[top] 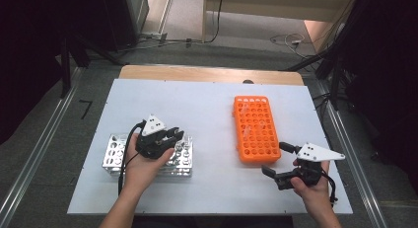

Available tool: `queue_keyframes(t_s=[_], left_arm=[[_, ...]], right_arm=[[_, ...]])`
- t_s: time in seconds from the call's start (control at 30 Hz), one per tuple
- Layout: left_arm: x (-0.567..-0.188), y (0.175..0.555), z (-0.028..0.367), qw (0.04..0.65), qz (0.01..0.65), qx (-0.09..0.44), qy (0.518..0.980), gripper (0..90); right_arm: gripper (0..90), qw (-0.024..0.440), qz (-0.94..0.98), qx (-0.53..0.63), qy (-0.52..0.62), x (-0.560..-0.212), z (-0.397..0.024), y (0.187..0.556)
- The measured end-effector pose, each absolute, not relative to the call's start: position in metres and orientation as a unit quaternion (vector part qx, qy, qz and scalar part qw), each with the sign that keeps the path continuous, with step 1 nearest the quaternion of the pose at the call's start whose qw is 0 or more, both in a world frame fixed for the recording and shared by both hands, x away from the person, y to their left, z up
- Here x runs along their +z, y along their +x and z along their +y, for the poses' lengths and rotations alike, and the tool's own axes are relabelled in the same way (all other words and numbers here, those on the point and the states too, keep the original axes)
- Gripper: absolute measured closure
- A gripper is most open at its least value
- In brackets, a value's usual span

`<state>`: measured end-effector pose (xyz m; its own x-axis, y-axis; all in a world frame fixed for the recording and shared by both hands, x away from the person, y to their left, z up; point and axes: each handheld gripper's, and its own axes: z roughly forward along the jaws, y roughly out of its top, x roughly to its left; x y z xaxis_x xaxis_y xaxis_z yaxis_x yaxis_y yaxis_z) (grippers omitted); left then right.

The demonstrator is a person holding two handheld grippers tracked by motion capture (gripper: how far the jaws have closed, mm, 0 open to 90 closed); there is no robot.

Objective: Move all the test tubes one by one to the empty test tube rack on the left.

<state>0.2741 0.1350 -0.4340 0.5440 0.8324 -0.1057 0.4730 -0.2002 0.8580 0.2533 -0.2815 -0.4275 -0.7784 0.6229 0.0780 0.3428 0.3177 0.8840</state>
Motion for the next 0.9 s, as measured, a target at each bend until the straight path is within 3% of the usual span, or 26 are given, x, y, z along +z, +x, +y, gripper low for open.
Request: queue_keyframes(t_s=[0.6, 0.9], left_arm=[[-0.433, 0.271, 0.140, 0.472, 0.444, 0.181, 0.740, 68.9], [-0.426, 0.262, 0.146, 0.510, 0.431, 0.179, 0.723, 49.9]], right_arm=[[0.0, 0.141, 0.801, 0.498, 0.302, -0.428, -0.281, 0.254], [0.0, 0.143, 0.800, 0.499, 0.301, -0.427, -0.280, 0.255]])
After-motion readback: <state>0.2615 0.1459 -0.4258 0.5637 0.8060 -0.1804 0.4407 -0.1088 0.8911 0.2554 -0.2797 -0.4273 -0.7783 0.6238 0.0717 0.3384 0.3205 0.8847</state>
